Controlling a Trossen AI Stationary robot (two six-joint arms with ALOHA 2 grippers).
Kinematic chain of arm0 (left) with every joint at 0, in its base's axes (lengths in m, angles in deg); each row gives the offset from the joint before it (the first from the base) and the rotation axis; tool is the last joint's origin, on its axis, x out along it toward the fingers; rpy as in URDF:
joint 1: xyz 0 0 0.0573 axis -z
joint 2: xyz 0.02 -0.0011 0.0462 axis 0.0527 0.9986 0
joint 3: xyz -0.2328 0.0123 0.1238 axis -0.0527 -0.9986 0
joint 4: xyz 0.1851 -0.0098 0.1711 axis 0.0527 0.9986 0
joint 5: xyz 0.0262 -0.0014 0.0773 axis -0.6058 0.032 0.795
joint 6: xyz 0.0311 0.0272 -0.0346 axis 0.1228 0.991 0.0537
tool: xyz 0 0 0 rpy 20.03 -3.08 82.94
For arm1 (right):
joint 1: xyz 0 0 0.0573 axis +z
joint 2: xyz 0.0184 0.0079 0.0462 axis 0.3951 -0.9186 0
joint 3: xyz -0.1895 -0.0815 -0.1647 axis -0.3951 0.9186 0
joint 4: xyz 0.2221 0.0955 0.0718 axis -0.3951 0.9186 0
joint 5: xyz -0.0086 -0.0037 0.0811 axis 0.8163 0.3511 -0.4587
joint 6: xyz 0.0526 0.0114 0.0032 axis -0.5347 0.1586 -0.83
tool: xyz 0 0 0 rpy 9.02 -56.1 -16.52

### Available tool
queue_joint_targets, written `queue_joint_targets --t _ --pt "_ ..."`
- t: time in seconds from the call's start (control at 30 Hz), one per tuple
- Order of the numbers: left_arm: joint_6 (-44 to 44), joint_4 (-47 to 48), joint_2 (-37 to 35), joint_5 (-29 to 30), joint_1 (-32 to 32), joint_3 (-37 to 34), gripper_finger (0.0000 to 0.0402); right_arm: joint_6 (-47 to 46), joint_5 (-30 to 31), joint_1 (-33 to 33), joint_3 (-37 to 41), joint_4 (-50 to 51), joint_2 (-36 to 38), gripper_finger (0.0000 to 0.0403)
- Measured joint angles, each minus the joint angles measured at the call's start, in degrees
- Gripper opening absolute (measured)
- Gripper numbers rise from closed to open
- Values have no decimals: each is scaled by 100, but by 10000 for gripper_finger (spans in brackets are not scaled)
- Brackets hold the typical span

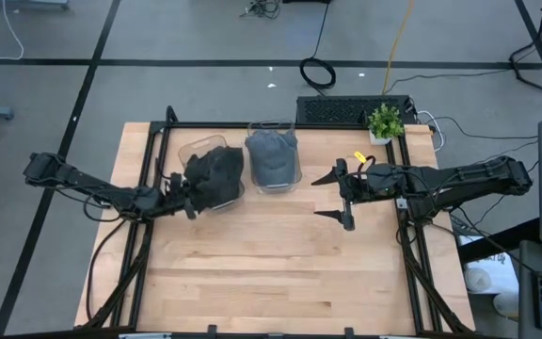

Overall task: Pick & Place hat
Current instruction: Put the black cap into the left transparent bin

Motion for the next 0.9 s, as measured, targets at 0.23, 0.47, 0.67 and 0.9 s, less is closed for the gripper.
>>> queue_joint_targets --t 0.23,0.47,0.67,0.9 --pt "37 156 -13 107 0 519 340 -4 0 2 0 20 0 364" --pt "-949 4930 22 141 -91 2397 324 -20 -2 2 0 20 0 364" --pt "-1903 7728 15 322 -229 3714 313 -20 -2 2 0 20 -1 364" --pt "-262 7394 23 315 -293 4590 299 -22 -2 2 0 20 -1 364"
